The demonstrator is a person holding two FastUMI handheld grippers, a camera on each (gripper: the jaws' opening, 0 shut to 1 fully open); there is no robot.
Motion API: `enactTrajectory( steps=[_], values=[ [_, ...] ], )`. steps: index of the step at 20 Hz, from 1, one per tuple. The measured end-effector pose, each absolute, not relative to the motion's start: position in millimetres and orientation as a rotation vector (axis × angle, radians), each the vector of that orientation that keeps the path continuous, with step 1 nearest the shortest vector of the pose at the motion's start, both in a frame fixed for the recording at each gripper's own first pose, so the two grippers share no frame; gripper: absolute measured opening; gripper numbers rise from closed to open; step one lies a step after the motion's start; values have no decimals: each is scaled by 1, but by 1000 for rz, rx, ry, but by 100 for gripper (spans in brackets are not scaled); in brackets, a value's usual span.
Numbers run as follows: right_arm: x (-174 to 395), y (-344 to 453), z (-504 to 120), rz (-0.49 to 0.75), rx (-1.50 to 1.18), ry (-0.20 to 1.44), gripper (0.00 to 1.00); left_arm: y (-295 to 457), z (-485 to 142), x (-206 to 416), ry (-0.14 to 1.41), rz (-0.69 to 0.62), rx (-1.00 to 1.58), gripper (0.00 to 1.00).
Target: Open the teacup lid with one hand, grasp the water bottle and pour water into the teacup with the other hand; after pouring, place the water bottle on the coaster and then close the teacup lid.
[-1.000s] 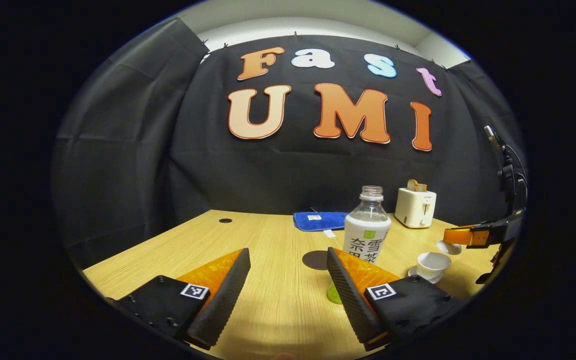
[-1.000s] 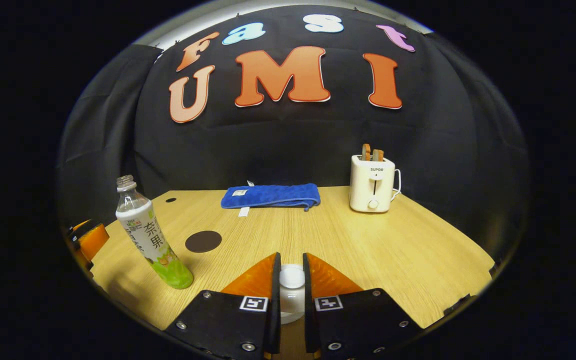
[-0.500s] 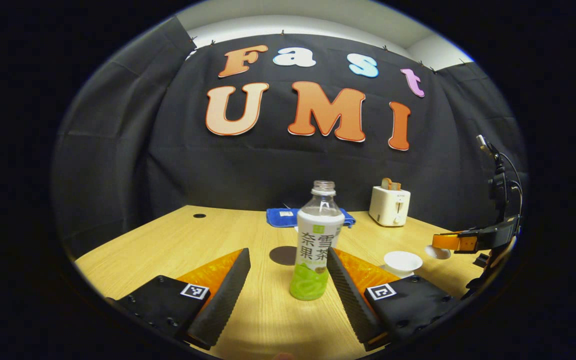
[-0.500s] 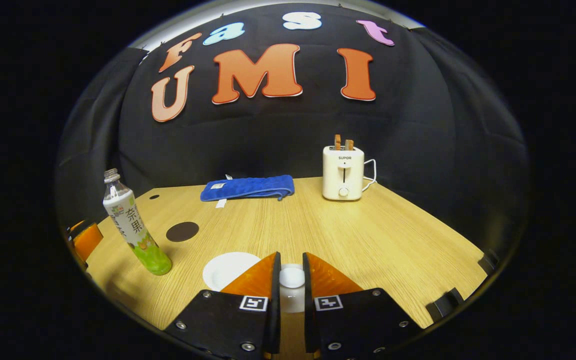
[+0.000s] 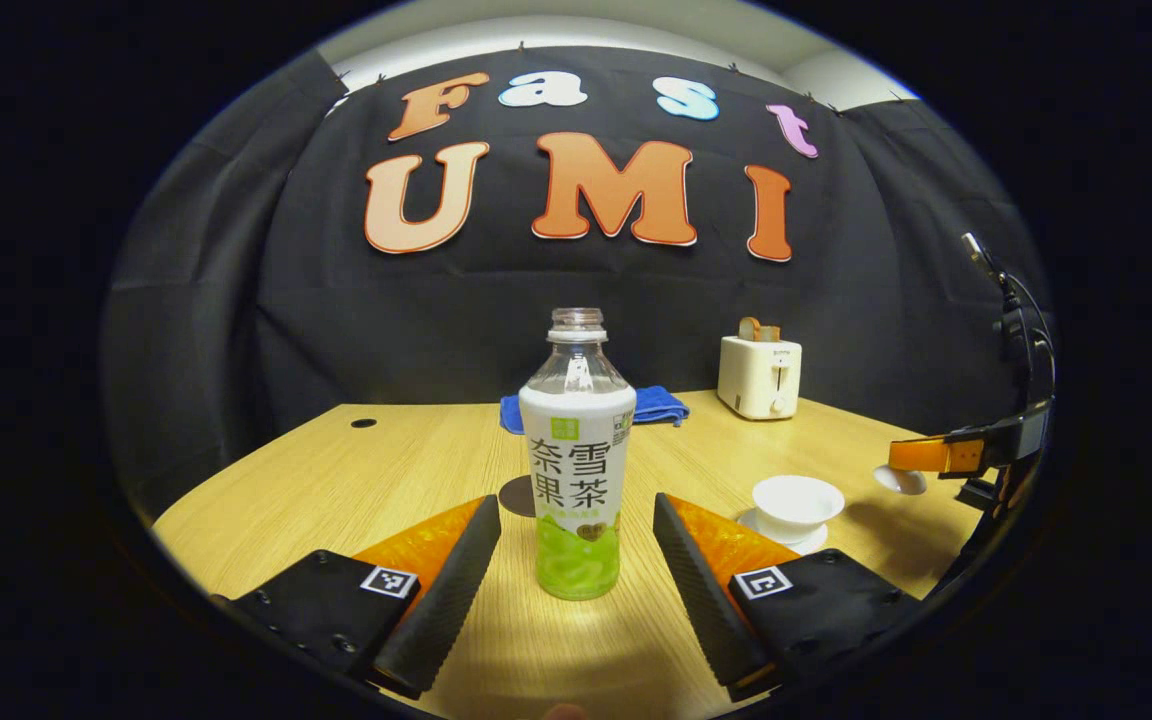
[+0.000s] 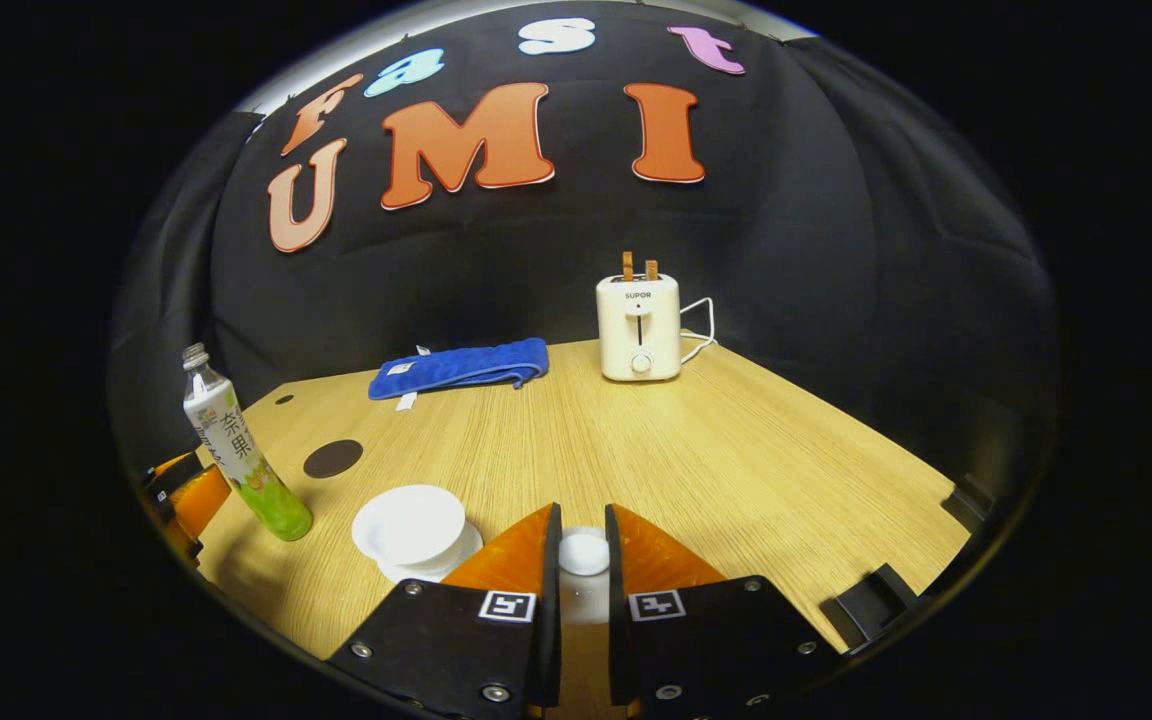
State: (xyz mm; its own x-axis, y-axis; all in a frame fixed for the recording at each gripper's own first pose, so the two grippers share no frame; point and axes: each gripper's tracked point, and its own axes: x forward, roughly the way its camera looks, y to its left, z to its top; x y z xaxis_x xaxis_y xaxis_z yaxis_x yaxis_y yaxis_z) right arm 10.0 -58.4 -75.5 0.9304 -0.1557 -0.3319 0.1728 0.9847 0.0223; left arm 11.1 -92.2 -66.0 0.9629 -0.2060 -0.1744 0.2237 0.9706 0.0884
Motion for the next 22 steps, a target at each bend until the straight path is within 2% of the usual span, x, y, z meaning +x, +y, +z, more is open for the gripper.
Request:
enactTrajectory(
  steps=[11, 13, 14, 17, 22],
  values=[
    [11, -73, -88, -188, 83, 372, 20, -102, -99, 49, 263, -210, 50, 99],
    [13, -73, -91, -190, 88, 379, 20, -102, -100, 53, 269, -209, 41, 75],
    [13, -73, -92, -190, 90, 383, 19, -101, -99, 52, 268, -214, 39, 75],
    [13, -73, -92, -191, 88, 385, 20, -110, -95, 48, 283, -258, 37, 64],
    [11, -74, -89, -194, 94, 381, 19, -115, -75, 42, 250, -288, 212, 64]
  ],
)
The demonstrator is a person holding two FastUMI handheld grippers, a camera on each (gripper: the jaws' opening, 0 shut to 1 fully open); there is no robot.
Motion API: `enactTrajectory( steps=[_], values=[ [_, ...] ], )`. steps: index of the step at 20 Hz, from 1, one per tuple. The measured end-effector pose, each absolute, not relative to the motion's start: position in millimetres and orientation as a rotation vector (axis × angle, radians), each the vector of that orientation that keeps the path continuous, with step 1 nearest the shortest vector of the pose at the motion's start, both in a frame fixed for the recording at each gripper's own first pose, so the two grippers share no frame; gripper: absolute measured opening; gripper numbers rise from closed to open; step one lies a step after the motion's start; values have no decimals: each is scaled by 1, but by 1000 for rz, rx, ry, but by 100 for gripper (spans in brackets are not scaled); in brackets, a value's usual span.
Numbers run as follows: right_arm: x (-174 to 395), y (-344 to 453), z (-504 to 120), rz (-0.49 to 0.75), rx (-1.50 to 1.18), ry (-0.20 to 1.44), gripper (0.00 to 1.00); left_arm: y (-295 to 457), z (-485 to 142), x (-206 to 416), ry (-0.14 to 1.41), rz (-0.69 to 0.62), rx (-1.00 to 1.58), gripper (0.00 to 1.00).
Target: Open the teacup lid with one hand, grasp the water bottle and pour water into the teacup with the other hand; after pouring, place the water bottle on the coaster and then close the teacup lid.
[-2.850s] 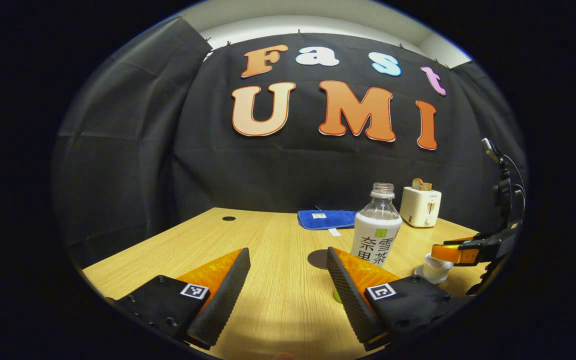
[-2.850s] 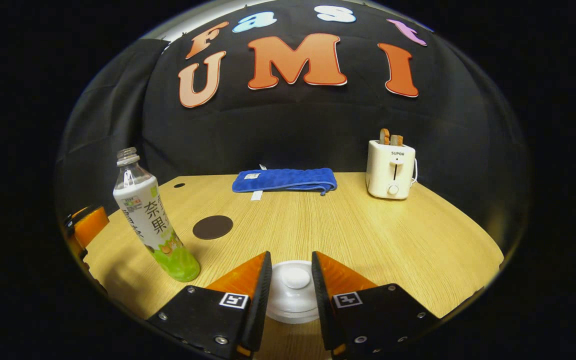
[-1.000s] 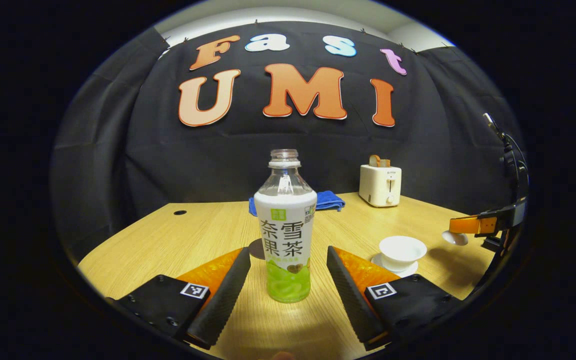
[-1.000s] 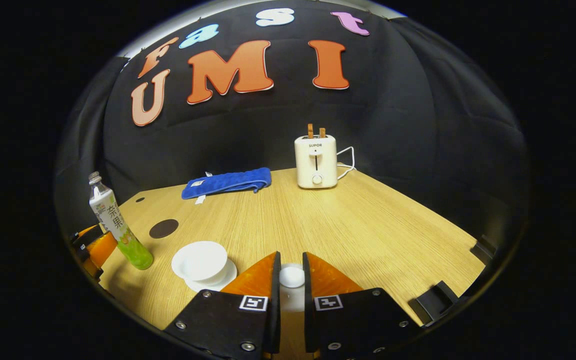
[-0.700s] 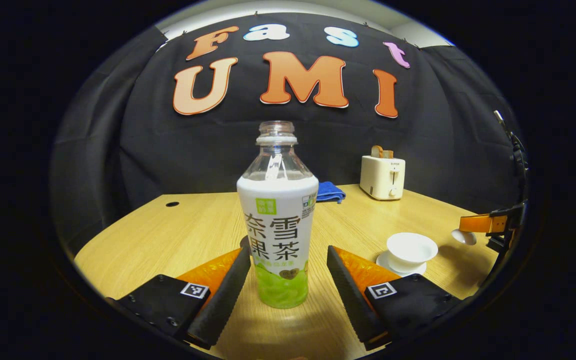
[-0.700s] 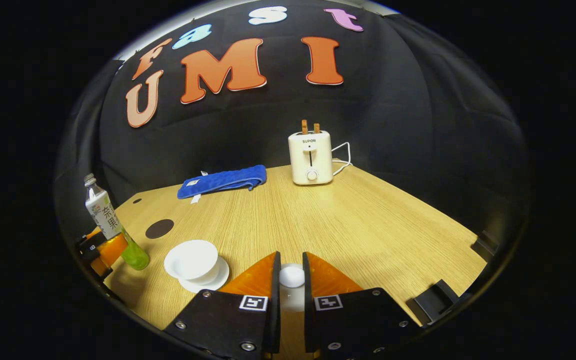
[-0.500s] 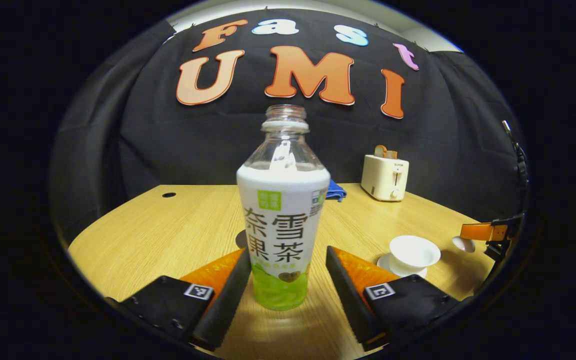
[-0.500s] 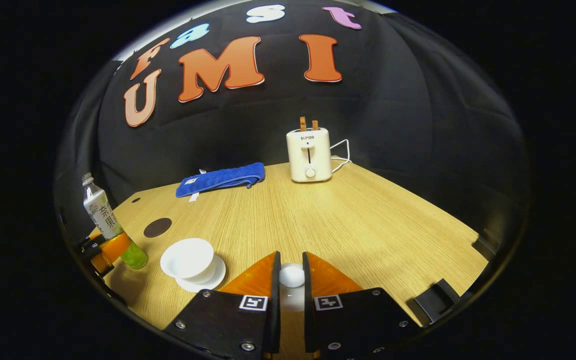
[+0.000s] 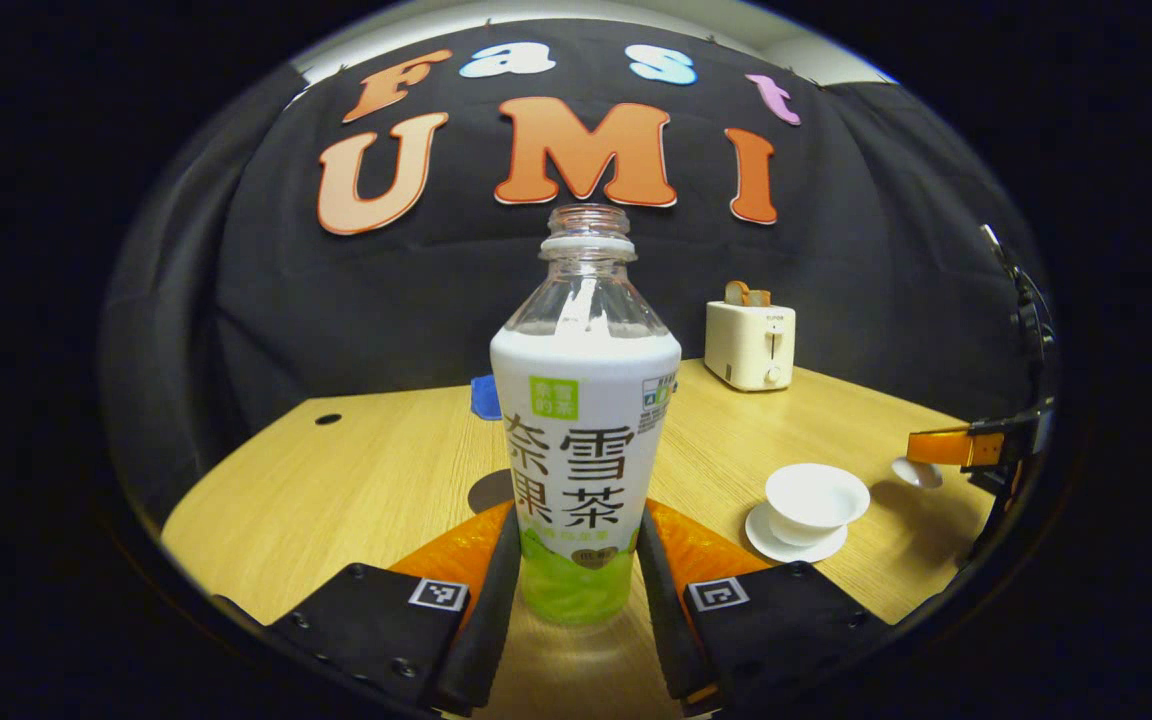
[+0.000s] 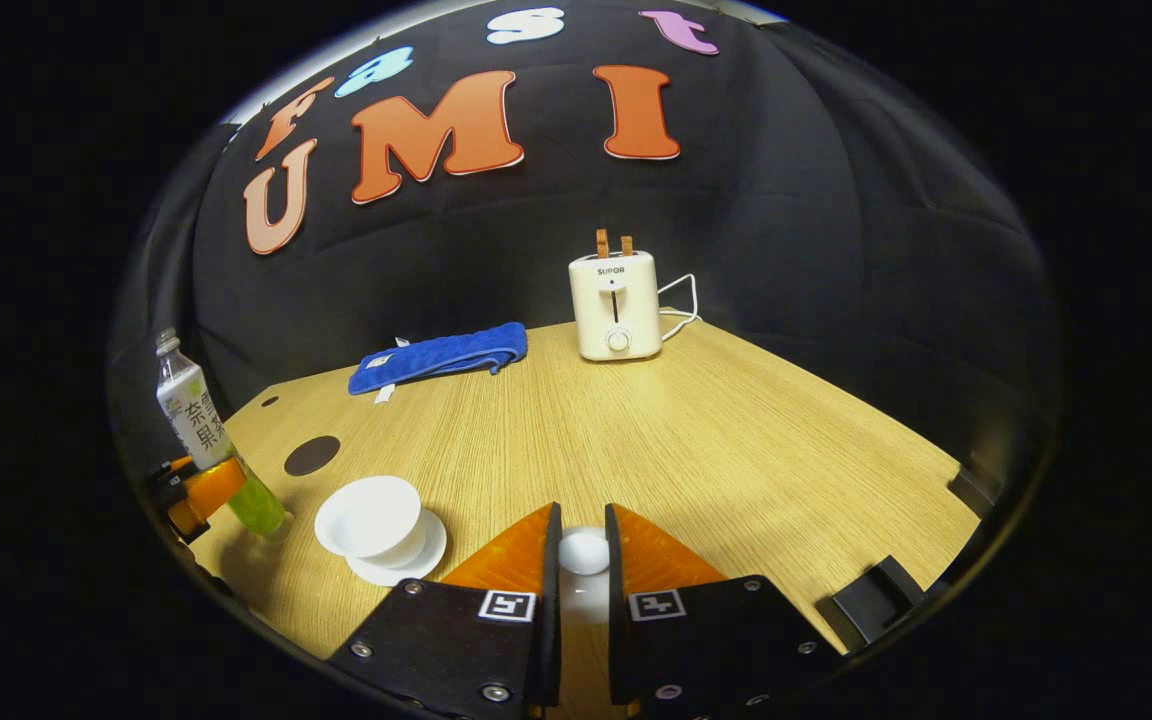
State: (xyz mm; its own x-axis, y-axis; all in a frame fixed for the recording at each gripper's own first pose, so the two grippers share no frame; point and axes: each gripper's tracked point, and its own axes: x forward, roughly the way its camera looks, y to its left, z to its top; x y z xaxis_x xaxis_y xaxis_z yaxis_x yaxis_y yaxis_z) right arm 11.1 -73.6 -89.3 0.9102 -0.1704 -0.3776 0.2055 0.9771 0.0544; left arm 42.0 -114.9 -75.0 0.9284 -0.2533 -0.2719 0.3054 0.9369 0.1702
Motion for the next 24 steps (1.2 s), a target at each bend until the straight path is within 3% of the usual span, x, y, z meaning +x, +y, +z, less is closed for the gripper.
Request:
enactTrajectory(
  steps=[21, 24],
  values=[
    [-9, -93, -82, -229, 139, 364, 19, -138, -79, 46, 324, -447, 1025, 64],
    [-11, -95, -83, -229, 144, 368, 20, -138, -74, 54, 261, -434, 1235, 67]
  ],
)
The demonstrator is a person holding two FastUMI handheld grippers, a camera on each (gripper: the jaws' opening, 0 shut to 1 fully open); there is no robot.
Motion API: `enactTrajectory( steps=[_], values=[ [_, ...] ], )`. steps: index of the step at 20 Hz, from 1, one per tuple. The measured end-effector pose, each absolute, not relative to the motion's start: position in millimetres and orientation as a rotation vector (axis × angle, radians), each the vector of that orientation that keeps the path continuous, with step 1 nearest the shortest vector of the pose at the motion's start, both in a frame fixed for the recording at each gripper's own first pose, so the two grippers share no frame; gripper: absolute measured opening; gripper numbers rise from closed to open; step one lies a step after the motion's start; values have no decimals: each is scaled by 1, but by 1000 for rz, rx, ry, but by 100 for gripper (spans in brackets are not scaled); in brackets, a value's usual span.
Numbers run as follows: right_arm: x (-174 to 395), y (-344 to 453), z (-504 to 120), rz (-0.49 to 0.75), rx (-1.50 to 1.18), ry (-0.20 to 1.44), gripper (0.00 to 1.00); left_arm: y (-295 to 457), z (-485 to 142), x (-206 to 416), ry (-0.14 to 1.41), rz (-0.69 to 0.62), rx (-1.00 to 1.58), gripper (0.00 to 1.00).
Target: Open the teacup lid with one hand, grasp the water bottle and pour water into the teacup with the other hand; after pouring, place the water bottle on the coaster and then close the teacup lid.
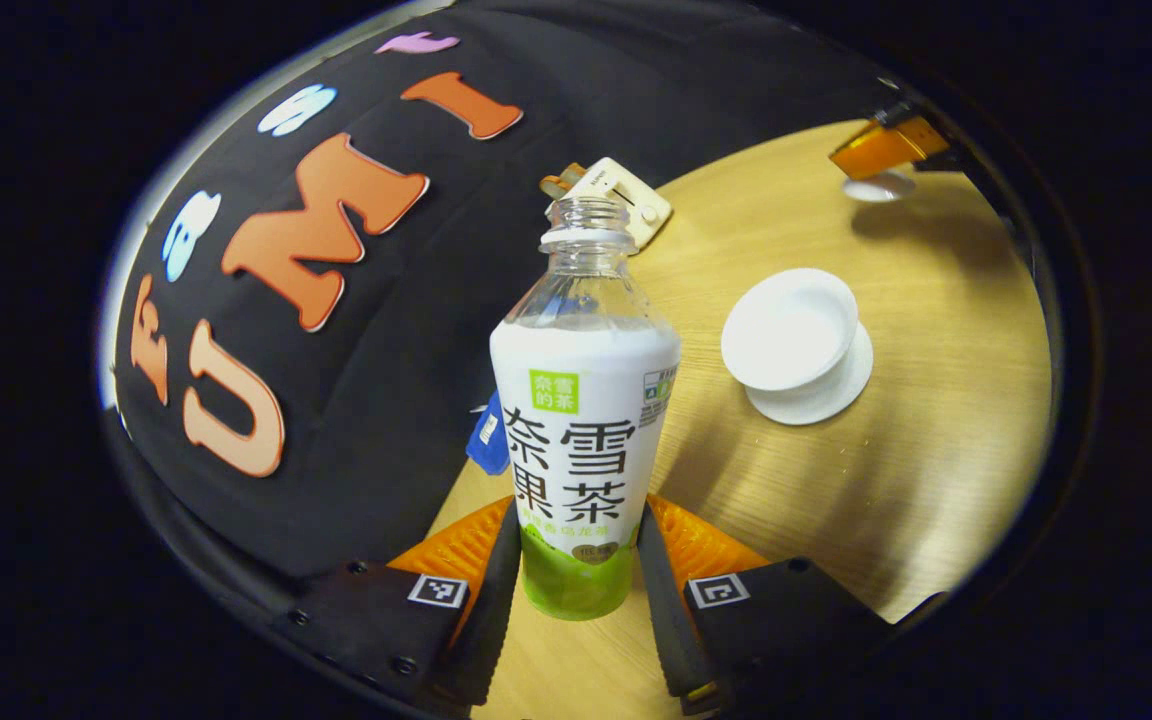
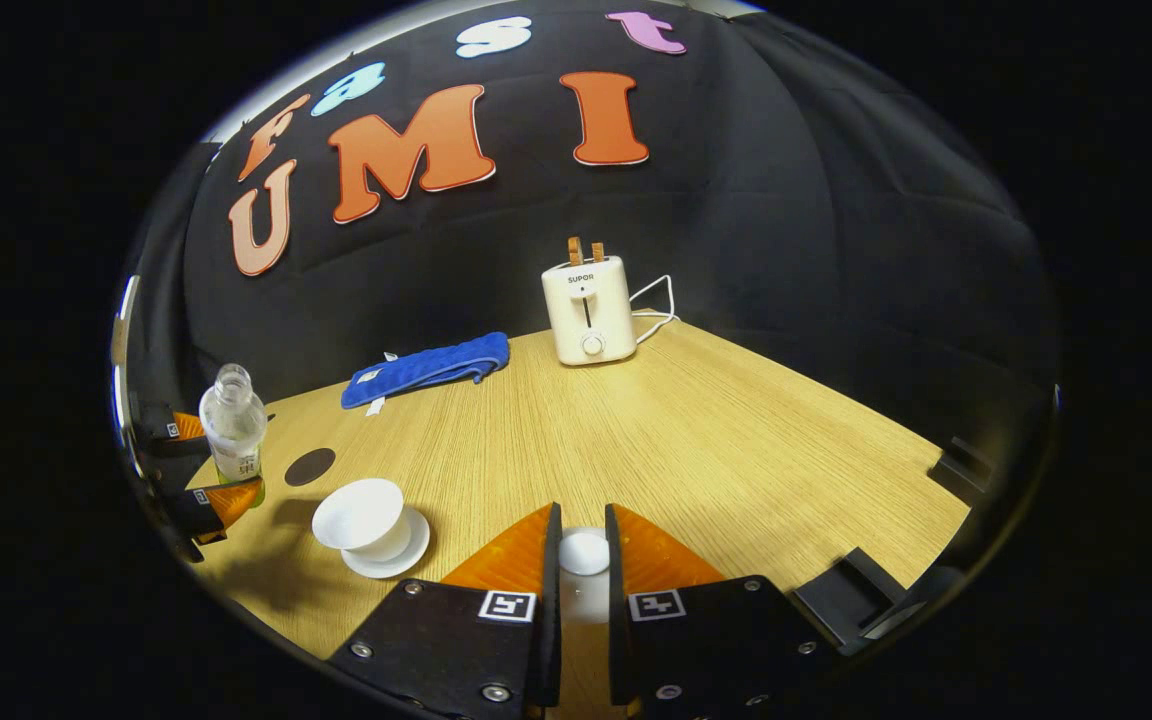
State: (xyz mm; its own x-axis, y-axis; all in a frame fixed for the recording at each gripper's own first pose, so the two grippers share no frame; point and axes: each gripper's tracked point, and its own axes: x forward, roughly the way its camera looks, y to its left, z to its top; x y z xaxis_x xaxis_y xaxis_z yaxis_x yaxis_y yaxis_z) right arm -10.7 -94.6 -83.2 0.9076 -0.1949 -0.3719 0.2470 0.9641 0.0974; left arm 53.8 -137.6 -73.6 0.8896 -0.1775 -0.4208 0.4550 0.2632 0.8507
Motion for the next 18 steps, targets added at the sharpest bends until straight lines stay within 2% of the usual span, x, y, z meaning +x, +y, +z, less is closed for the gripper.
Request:
enactTrajectory(
  steps=[4, 5, 6, 7, 13, 15, 18],
  values=[
    [-12, -99, -85, -232, 153, 369, 19, -138, -93, 53, 313, -486, 1359, 66],
    [-12, -99, -86, -233, 155, 371, 20, -137, -96, 56, 321, -489, 1386, 62],
    [-12, -100, -86, -235, 157, 372, 20, -135, -96, 57, 326, -492, 1409, 67],
    [-12, -102, -87, -236, 157, 374, 20, -133, -96, 56, 329, -495, 1431, 67],
    [-12, -101, -92, -230, 169, 386, 19, -135, -79, 60, 294, -513, 1656, 62],
    [-12, -99, -94, -226, 169, 391, 19, -137, -76, 60, 279, -513, 1702, 65],
    [-13, -100, -95, -225, 171, 397, 20, -137, -70, 61, 274, -528, 1788, 63]
  ],
)
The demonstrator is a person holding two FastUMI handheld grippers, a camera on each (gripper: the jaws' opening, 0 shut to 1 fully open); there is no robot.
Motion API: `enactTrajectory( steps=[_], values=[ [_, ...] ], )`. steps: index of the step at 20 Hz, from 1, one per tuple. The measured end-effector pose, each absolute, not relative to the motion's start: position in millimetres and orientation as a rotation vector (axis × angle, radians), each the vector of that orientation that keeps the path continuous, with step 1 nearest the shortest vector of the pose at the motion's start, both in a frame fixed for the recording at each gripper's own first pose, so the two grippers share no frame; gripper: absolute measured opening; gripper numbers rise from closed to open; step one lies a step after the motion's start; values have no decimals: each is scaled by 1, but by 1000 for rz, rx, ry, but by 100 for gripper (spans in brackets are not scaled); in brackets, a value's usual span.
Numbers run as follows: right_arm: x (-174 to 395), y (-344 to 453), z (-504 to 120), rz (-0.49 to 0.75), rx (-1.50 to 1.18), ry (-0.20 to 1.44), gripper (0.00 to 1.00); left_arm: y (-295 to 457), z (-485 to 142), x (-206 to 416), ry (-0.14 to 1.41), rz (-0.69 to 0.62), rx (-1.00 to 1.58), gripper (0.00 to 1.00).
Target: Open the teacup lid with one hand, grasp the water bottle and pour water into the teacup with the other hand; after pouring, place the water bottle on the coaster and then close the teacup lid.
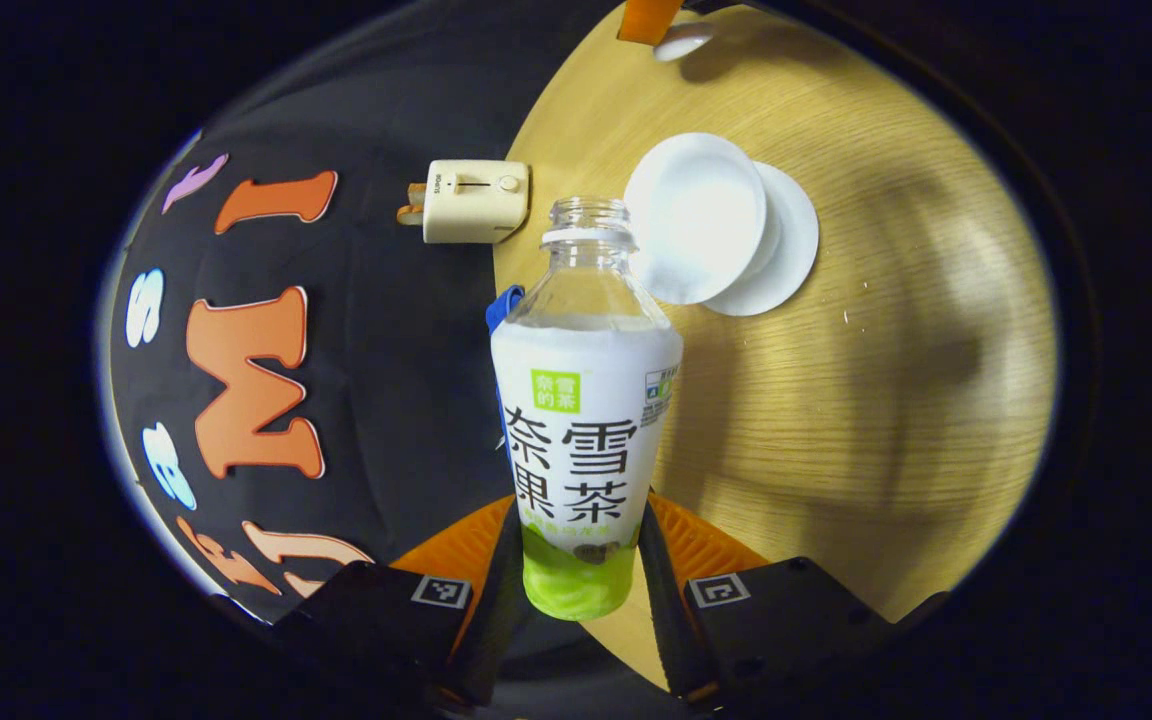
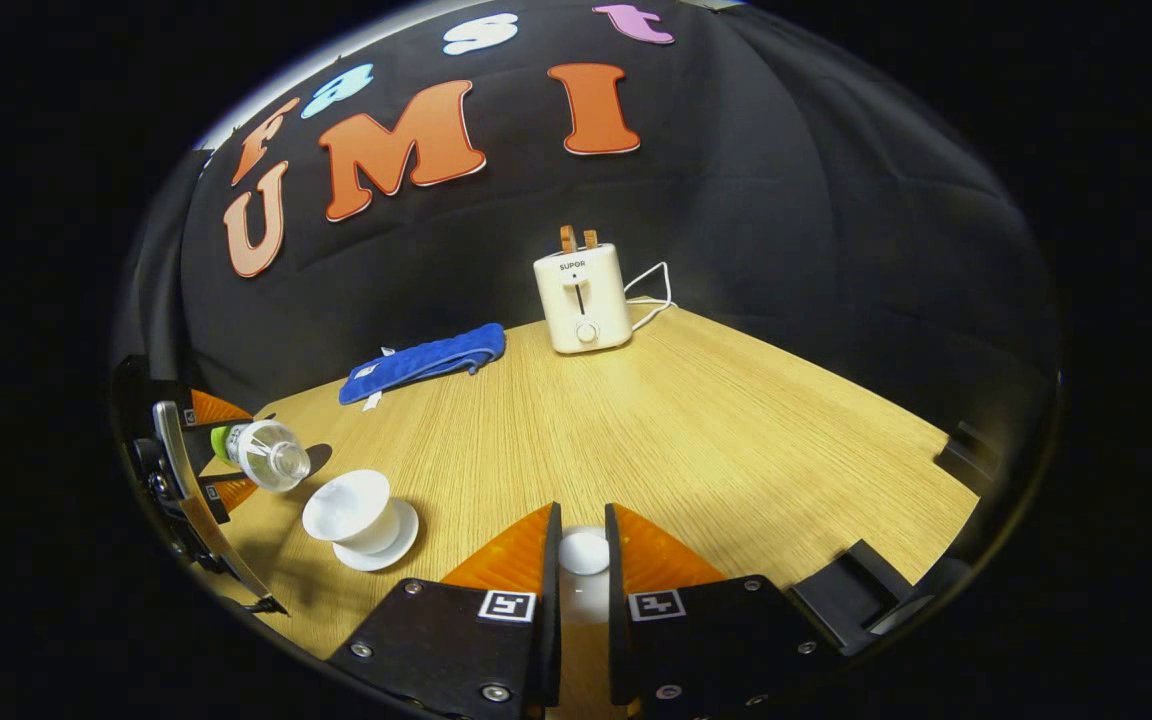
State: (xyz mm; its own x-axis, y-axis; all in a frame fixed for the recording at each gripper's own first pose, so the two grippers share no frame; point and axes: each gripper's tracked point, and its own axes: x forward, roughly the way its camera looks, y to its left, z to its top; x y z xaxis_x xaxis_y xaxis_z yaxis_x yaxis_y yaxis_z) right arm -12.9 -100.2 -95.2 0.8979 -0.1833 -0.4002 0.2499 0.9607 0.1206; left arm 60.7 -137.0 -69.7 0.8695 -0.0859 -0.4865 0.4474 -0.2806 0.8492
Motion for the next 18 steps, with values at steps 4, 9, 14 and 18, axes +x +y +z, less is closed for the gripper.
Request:
enactTrajectory(
  steps=[4, 9, 14, 18],
  values=[
    [-14, -103, -99, -232, 176, 405, 19, -140, -64, 61, 249, -553, 1922, 62],
    [-13, -101, -105, -228, 180, 418, 19, -145, -56, 61, 216, -568, 2056, 63],
    [-11, -99, -104, -227, 173, 420, 19, -154, -47, 60, 149, -559, 2175, 63],
    [-15, -104, -105, -236, 176, 423, 20, -159, -39, 56, 89, -545, 2232, 64]
  ],
)
